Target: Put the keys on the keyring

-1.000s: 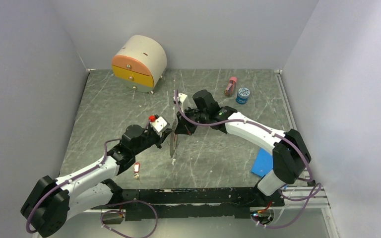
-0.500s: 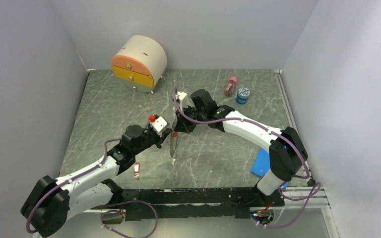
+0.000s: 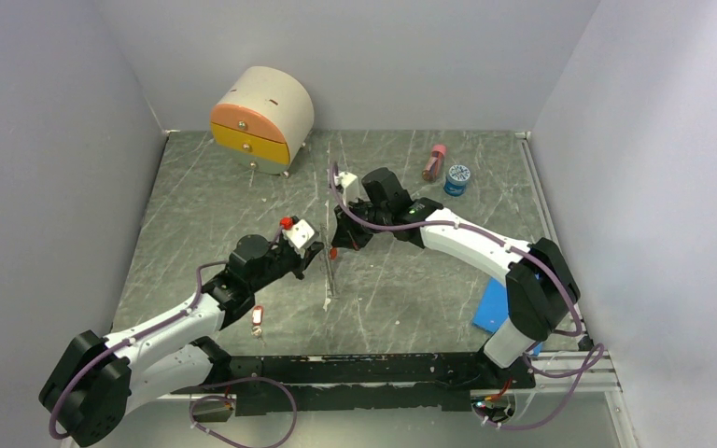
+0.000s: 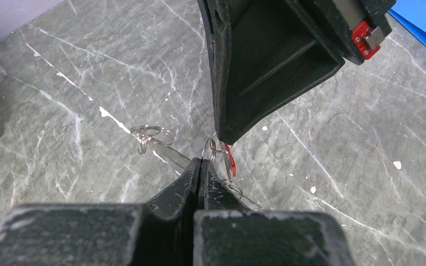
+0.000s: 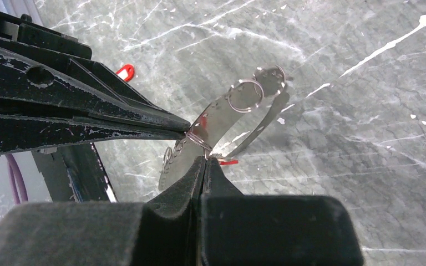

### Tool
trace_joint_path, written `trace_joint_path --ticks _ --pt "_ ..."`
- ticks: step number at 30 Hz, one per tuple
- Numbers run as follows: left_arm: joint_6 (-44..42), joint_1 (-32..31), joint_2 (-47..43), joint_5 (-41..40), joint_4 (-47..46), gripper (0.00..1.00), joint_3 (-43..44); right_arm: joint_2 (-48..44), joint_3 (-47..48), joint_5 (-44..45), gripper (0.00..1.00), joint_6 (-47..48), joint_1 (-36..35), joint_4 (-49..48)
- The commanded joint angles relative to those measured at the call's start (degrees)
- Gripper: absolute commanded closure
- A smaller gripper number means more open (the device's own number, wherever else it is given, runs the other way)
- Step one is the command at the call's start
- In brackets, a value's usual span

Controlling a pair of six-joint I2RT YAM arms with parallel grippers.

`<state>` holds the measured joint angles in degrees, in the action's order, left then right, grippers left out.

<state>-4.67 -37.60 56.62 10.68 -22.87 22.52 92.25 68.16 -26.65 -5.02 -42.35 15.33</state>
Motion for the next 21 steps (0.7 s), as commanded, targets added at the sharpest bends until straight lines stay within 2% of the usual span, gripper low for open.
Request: trace_joint_path --ticks 1,21 --pt "1.1 -0.2 0.2 1.3 -0.1 0.97 1.0 -0.8 -0.8 1.1 1.0 -0.8 0.8 -2.5" --pt "1.1 -0.3 0.5 1.4 -0.3 0.97 0.9 0.9 -5.1 -5.1 1.0 -5.0 3.1 -8.3"
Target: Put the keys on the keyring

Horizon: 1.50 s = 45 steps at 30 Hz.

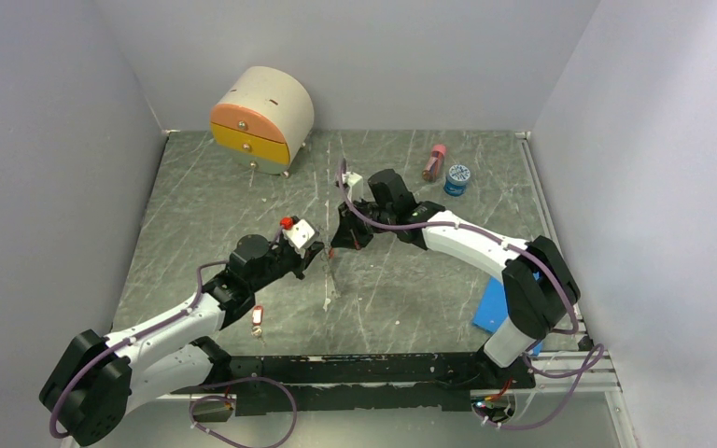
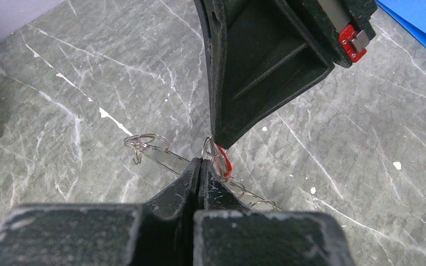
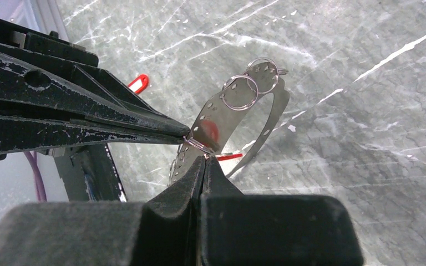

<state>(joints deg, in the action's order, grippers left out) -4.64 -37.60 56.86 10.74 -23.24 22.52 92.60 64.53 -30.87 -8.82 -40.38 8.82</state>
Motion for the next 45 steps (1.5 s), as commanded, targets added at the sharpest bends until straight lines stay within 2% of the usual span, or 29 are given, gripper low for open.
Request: trace_joint_path --ticks 1,30,39,40,41,45 --pt "1.0 -0.2 0.3 1.3 0.0 0.97 0.9 0.6 -1.6 -1.3 1.0 -1.2 1.3 -1.8" --pt "0.9 -0.2 -0.1 0.9 0.0 0.98 0.6 3.2 -8.6 -11.6 1.0 -8.3 5.1 -13.5" --pt "1.6 -0.3 -0.3 -2.1 0.2 0.97 0.6 2.6 -7.8 -11.4 1.0 -6.7 5.1 -12.1" --pt "2.4 -0.2 -0.2 -3.4 0.8 0.96 0.8 2.5 -7.9 -11.2 1.0 -6.5 5.2 -11.9" --pt "3.0 -0.2 -0.1 -4.5 1.1 0.9 0.8 2.2 -8.1 -10.9 1.0 -6.4 5.2 -11.9" --pt "8.5 -0.2 0.3 -10.3 1.3 0.46 1.1 1.1 -9.8 -11.0 1.0 -7.5 7.4 -13.5"
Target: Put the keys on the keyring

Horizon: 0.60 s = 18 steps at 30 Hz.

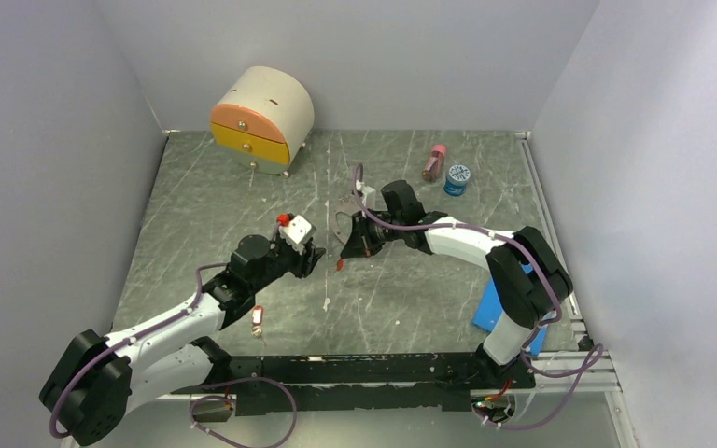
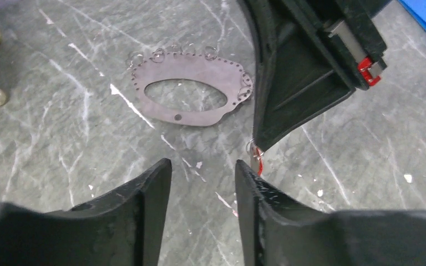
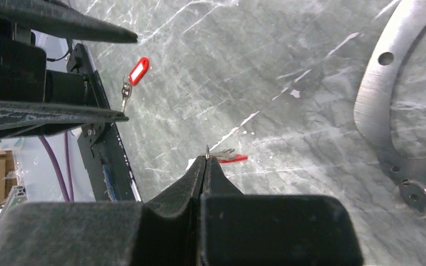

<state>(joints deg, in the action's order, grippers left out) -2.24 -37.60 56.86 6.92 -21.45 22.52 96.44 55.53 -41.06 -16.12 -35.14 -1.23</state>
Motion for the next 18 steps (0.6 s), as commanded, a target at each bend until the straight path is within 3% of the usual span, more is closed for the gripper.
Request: trace_joint_path --ticks 1,4,6,9,14,18 --pt "7.5 -0.2 0.5 -7.8 -0.4 0.36 1.3 -2.9 -1.2 -0.8 1.0 -0.4 3.0 -3.8" --pt "12.5 -0.1 2.4 -13.9 1.0 0.14 2.9 -3.3 -1.6 0.7 1.0 -0.4 6.1 -3.0" --pt "15.6 0.2 4.7 -17.1 4.9 0.06 5.6 -3.1 -0.6 1.8 1.0 0.3 8.5 -1.6" --pt "20.0 1.8 9.4 -17.1 12.8 0.05 11.9 -2.8 2.1 4.4 1.0 1.6 12.3 0.9" --pt "29.1 8.8 18.9 -9.1 22.8 0.05 20.2 0.0 7.7 14.8 1.0 2.6 18.2 5.8" --pt "31.9 11.7 22.7 -4.9 24.2 0.05 22.6 6.0 13.0 19.1 1.0 3.3 20.9 8.3"
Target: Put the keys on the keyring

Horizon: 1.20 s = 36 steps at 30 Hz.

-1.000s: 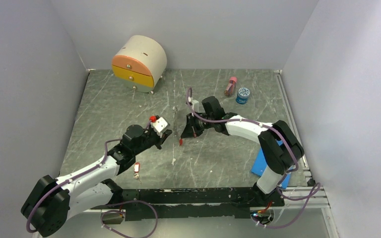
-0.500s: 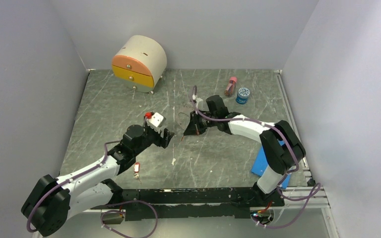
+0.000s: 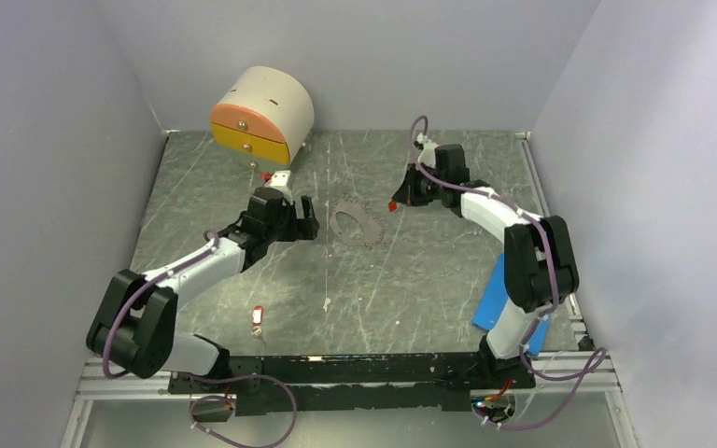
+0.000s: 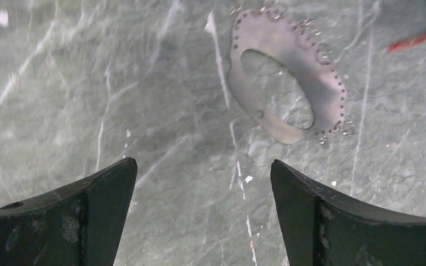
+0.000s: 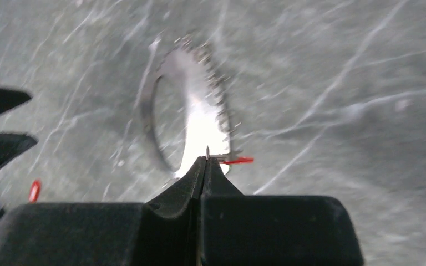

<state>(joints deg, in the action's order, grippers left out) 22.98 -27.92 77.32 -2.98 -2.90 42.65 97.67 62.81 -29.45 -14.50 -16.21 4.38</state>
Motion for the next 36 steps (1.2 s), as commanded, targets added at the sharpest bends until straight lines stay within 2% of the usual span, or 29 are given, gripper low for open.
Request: trace_joint_path --ticks 1,7,13,20,25,29,31,36 --pt "6.8 2.2 2.4 5.2 5.3 0.05 2.5 6.4 7.1 8.1 1.0 1.9 2.4 3.1" --pt "6.8 2.6 0.7 5.1 1.7 0.05 0.6 17.0 17.3 1.5 1.0 3.6 2.3 7.6" --pt "5.2 3.0 -1.4 4.1 1.6 0.05 -0.6 21.1 18.0 -5.1 1.0 6.4 -3.4 11.8" --pt "0.0 3.4 -3.5 3.2 0.7 0.05 -1.4 17.0 6.1 -10.1 1.0 5.3 -11.4 9.8" --pt "-8.8 3.4 -4.0 9.4 -6.8 0.07 -4.1 13.1 0.4 -11.6 1.0 6.1 -14.4 10.6" --pt "-16.7 3.4 -3.4 15.5 -13.0 0.1 -6.1 9.0 -2.0 -10.2 1.0 6.4 -13.2 10.8" --pt "-19.7 3.4 -2.1 18.5 -16.1 0.14 -6.3 7.6 -2.2 -10.7 1.0 6.2 -10.9 10.6" --pt "-19.9 3.4 5.2 21.0 -16.5 0.19 -0.2 6.0 -1.6 -11.6 1.0 6.3 -7.0 10.7"
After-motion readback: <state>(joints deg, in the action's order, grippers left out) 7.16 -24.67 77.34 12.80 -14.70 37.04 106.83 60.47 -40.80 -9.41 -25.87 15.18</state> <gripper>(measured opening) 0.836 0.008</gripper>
